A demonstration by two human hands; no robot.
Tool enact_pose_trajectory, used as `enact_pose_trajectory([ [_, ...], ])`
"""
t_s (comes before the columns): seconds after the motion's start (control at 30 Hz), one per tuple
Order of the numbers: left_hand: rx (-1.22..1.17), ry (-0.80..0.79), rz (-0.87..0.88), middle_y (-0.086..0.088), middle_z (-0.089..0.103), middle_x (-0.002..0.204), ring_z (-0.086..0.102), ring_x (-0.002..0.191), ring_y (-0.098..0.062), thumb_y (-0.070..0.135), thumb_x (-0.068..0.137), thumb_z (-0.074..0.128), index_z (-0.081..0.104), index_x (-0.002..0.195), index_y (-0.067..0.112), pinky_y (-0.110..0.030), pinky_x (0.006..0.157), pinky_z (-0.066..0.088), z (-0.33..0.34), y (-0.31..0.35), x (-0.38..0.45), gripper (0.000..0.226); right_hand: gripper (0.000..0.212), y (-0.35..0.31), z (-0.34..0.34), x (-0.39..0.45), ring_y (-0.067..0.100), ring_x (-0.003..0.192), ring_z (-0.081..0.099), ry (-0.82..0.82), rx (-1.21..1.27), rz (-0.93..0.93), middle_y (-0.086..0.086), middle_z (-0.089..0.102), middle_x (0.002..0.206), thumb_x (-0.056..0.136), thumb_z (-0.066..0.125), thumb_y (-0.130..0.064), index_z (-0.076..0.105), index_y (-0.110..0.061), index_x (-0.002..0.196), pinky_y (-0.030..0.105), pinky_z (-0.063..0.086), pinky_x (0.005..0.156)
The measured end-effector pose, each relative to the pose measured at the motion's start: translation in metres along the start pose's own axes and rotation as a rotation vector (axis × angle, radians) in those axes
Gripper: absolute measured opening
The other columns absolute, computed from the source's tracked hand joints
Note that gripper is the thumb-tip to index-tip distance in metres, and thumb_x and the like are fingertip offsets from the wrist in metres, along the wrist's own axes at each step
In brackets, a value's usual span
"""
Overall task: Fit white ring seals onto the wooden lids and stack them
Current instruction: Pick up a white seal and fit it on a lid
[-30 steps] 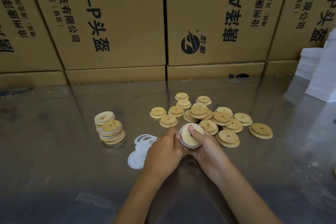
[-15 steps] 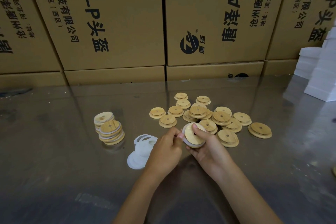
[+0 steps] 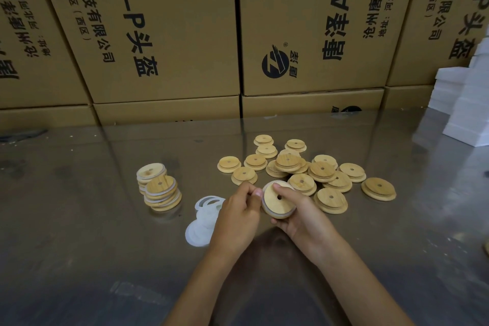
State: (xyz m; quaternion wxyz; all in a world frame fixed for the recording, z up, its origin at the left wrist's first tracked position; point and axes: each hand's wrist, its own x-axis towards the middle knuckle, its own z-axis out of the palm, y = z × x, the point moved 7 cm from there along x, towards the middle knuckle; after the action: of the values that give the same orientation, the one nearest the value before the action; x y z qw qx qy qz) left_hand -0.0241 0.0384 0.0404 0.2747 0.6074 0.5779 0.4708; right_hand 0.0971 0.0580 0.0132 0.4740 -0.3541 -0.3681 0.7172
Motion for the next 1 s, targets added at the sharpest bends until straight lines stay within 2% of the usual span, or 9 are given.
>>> enact_pose_trajectory([
  [0.23, -0.049, 0.066, 0.009, 0.013, 0.056, 0.067, 0.050, 0.064, -0.006, 0.021, 0.097, 0.051, 0.053, 0.080, 0.028, -0.025, 0.064, 0.040, -0.002, -0.004, 0.003, 0.019, 0.027, 0.000, -0.002, 0.002, 0.021, 0.085, 0.068, 0.000, 0.017, 0.015, 0.009, 0.073, 0.099, 0.095, 0.053, -0.024, 0.063, -0.010, 0.116, 0.029, 0.048, 0.063],
  [0.37, -0.057, 0.091, 0.028, 0.008, 0.063, 0.075, 0.051, 0.063, 0.000, 0.013, 0.093, 0.053, 0.057, 0.084, 0.029, -0.015, 0.061, 0.041, -0.005, -0.001, 0.002, 0.019, 0.032, 0.002, -0.002, 0.003, 0.021, 0.077, 0.070, -0.002, -0.009, 0.030, 0.011, 0.072, 0.090, 0.092, 0.049, -0.016, 0.062, -0.004, 0.119, 0.031, 0.049, 0.064],
  [0.53, -0.125, 0.102, 0.036, 0.000, 0.065, 0.072, 0.058, 0.064, -0.013, 0.005, 0.089, 0.056, 0.065, 0.087, 0.026, -0.027, 0.064, 0.050, -0.008, 0.004, 0.003, 0.024, 0.031, 0.003, 0.000, 0.003, 0.020, 0.081, 0.072, -0.024, -0.091, 0.019, 0.012, 0.071, 0.097, 0.091, 0.046, -0.010, 0.064, -0.007, 0.116, 0.036, 0.055, 0.077],
  [0.6, -0.100, 0.106, 0.075, 0.001, 0.057, 0.067, 0.051, 0.061, -0.005, 0.002, 0.084, 0.059, 0.067, 0.086, 0.029, -0.019, 0.059, 0.045, -0.010, 0.008, 0.003, 0.027, 0.033, 0.003, 0.002, 0.002, 0.020, 0.085, 0.072, -0.043, -0.073, 0.027, 0.014, 0.070, 0.104, 0.092, 0.045, -0.010, 0.063, -0.006, 0.119, 0.037, 0.057, 0.081],
  [0.63, -0.071, 0.103, 0.105, 0.005, 0.054, 0.072, 0.049, 0.064, -0.001, 0.004, 0.081, 0.062, 0.067, 0.088, 0.030, -0.013, 0.060, 0.042, -0.010, 0.010, 0.002, 0.028, 0.035, 0.004, 0.002, 0.002, 0.023, 0.091, 0.070, -0.052, -0.039, 0.040, 0.017, 0.070, 0.108, 0.092, 0.045, -0.010, 0.061, -0.004, 0.123, 0.038, 0.057, 0.083],
  [0.7, 0.016, 0.081, 0.149, 0.013, 0.051, 0.092, 0.050, 0.086, 0.002, 0.015, 0.074, 0.067, 0.066, 0.098, 0.034, -0.008, 0.071, 0.039, -0.008, 0.012, 0.002, 0.031, 0.038, 0.004, 0.002, 0.002, 0.030, 0.102, 0.067, -0.058, 0.021, 0.063, 0.022, 0.070, 0.116, 0.093, 0.044, -0.012, 0.059, -0.002, 0.127, 0.040, 0.057, 0.085],
  [0.77, 0.142, 0.036, 0.175, 0.018, 0.043, 0.111, 0.039, 0.109, 0.004, 0.033, 0.068, 0.068, 0.061, 0.112, 0.038, -0.008, 0.081, 0.036, -0.002, 0.011, 0.001, 0.045, 0.038, 0.003, 0.002, 0.001, 0.031, 0.098, 0.069, -0.055, 0.063, 0.071, 0.024, 0.070, 0.117, 0.094, 0.042, -0.014, 0.059, -0.002, 0.126, 0.037, 0.059, 0.080],
  [0.9, 0.320, -0.003, 0.223, 0.017, 0.035, 0.121, 0.031, 0.115, -0.002, 0.044, 0.065, 0.078, 0.051, 0.129, 0.037, -0.021, 0.093, 0.042, 0.006, 0.009, 0.000, 0.070, 0.039, 0.001, 0.002, 0.003, 0.028, 0.079, 0.073, -0.057, 0.132, 0.073, 0.022, 0.073, 0.102, 0.097, 0.036, -0.020, 0.064, 0.001, 0.114, 0.037, 0.052, 0.079],
  [1.0, 0.323, 0.046, 0.244, 0.017, 0.039, 0.118, 0.034, 0.112, -0.002, 0.041, 0.063, 0.082, 0.054, 0.126, 0.033, -0.028, 0.093, 0.046, 0.002, 0.012, 0.000, 0.070, 0.044, 0.001, 0.001, 0.004, 0.029, 0.080, 0.072, -0.039, 0.132, 0.068, 0.020, 0.073, 0.105, 0.099, 0.034, -0.027, 0.064, 0.000, 0.116, 0.037, 0.044, 0.082],
])
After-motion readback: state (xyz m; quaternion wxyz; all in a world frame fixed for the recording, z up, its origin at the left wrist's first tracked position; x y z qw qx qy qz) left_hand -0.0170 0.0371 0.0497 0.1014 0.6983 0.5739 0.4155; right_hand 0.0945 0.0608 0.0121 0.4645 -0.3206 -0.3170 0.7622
